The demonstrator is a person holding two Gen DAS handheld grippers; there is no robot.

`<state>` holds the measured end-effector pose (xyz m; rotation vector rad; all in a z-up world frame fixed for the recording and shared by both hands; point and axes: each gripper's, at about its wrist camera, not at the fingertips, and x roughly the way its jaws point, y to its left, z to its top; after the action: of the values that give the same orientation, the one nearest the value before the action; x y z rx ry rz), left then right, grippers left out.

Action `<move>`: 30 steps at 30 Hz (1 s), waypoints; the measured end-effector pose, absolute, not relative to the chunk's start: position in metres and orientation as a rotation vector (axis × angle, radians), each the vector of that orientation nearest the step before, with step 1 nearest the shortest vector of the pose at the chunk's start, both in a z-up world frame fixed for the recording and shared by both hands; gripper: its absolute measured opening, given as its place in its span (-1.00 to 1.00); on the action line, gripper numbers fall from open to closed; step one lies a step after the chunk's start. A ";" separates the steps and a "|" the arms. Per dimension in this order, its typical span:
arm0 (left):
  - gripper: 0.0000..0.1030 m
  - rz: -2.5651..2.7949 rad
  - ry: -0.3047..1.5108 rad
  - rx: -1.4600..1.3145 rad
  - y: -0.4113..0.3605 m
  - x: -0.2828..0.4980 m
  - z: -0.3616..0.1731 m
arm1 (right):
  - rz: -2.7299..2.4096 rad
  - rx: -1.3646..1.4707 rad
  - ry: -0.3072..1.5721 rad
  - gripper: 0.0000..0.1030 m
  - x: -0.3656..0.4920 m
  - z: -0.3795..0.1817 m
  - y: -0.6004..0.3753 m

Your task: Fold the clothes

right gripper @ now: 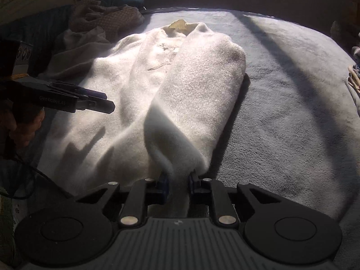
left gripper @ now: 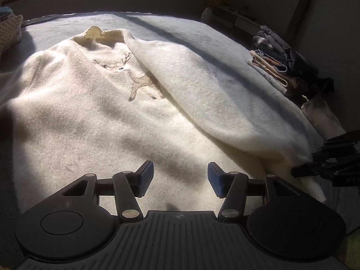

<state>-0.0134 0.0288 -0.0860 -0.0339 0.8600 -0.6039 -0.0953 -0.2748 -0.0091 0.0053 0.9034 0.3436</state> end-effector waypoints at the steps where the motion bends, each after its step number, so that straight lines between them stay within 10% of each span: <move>1: 0.03 -0.607 0.867 -0.023 0.026 -0.015 -0.088 | 0.321 0.051 0.862 -0.65 -0.088 0.007 -0.287; 14: 0.03 -0.585 0.941 -0.009 0.019 -0.020 -0.103 | 0.010 0.195 0.439 -0.65 0.156 0.163 -0.408; 16: 0.03 -0.583 0.948 -0.017 0.022 -0.020 -0.104 | -0.093 0.259 0.412 -0.55 0.191 0.161 -0.429; 18: 0.03 -0.584 0.954 -0.027 0.024 -0.020 -0.105 | -0.193 0.304 0.439 0.22 0.218 0.148 -0.446; 20: 0.03 -0.586 0.957 -0.040 0.026 -0.019 -0.106 | -0.290 0.341 0.527 0.52 0.234 0.114 -0.458; 30: 0.03 -0.602 0.977 -0.102 0.034 -0.014 -0.111 | -0.024 0.627 0.664 0.51 0.148 0.015 -0.461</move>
<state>-0.0141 0.0338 -0.1110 -0.1024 0.9772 -0.6020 0.1480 -0.4605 0.0149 0.6274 0.6644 -0.0242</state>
